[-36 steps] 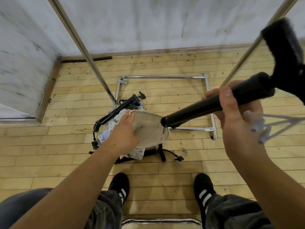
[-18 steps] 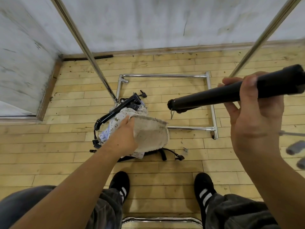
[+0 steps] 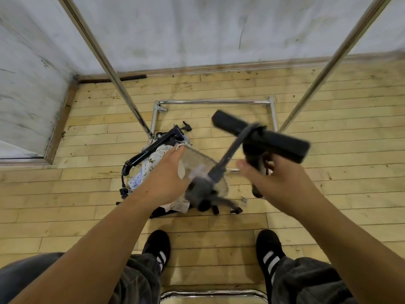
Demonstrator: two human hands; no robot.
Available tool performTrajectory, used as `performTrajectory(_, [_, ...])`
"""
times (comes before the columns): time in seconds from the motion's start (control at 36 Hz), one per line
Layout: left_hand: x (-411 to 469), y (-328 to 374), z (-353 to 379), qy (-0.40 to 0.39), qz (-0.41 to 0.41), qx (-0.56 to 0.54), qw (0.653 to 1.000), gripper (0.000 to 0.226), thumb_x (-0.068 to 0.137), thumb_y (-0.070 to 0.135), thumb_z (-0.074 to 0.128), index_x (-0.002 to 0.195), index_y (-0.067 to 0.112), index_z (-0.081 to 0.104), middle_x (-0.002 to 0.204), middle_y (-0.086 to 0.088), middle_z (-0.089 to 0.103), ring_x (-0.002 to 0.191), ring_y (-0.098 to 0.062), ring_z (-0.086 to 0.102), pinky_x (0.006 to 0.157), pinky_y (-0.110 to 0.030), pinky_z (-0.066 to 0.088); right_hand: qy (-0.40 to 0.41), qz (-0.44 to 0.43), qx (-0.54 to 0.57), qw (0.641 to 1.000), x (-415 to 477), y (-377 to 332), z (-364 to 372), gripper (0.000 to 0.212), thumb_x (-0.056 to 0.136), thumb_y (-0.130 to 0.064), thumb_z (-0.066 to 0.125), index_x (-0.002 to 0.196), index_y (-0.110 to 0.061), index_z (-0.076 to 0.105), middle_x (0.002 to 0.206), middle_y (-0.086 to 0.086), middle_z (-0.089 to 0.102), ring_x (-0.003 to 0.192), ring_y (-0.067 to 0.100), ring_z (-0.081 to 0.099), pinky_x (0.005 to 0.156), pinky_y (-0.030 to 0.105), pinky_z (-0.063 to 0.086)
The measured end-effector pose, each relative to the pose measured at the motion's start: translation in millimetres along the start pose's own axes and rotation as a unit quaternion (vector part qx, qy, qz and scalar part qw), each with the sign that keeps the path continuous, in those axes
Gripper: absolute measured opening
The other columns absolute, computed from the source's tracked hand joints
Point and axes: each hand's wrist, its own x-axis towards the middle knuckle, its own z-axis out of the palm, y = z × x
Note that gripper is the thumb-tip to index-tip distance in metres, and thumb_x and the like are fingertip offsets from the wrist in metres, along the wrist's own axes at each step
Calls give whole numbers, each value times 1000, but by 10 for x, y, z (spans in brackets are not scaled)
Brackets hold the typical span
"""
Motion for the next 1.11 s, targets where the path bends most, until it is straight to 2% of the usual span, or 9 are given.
performTrajectory(0.17, [-150,246,-126,-13,57,-99,993,101,84,16,81,163,34,20,167,11,25,149,-9,30,120,-31,36,-38,-7,-123,992,40,134,84,25,95,-38,67,105,-45,46,89,-17,59,82,-6,59,57,10,46])
performTrajectory(0.25, [-257,358,-195,-32,60,-150,986,97,87,10,79,160,42,22,165,14,28,140,-9,43,87,-1,45,-37,-9,-173,984,71,245,99,27,95,-41,67,109,-45,44,99,-13,59,89,5,58,71,20,50])
performTrajectory(0.33, [-363,483,-270,-63,47,-224,971,97,87,-2,69,153,56,29,158,4,45,76,-28,66,65,-31,55,-40,5,-203,978,85,338,113,29,94,-44,65,114,-45,44,100,-10,60,93,13,58,81,39,57])
performTrajectory(0.44, [-491,612,-309,-46,69,-185,979,93,88,-2,61,152,59,30,160,18,38,41,-10,34,47,-22,42,-29,18,-236,971,74,377,127,42,93,-47,66,129,-42,45,101,-7,57,95,15,54,81,34,51])
performTrajectory(0.56, [-556,714,-337,-49,70,-153,985,87,91,5,64,153,56,30,161,28,32,73,-26,66,66,-32,58,-17,33,-306,951,68,368,113,48,96,-53,60,138,-43,39,109,-4,58,107,20,50,92,40,42])
performTrajectory(0.64, [-563,724,-349,-54,86,-159,982,90,89,2,64,150,60,32,157,27,40,57,-27,58,53,-25,54,-20,47,-358,932,58,364,105,52,96,-57,56,143,-45,36,114,-2,58,115,23,49,102,46,38])
performTrajectory(0.75, [-601,774,-353,-71,113,-164,977,90,90,7,71,147,65,33,154,38,35,105,-7,70,96,-29,58,-14,40,-376,926,36,384,106,54,94,-60,56,143,-49,35,108,-1,59,109,23,51,93,42,47])
performTrajectory(0.89, [-646,817,-343,-90,117,-169,974,92,89,0,62,139,72,36,156,28,40,51,-26,46,50,-25,49,-19,55,-344,937,35,417,128,77,86,-65,63,150,-57,22,106,-2,58,101,21,58,81,41,59])
performTrajectory(1.11, [-632,785,-332,-91,119,-197,969,91,86,-5,59,140,66,43,134,44,51,51,-20,43,50,-27,43,-3,68,-285,956,45,342,123,68,83,-60,71,144,-45,45,101,-13,67,83,10,58,75,30,56])
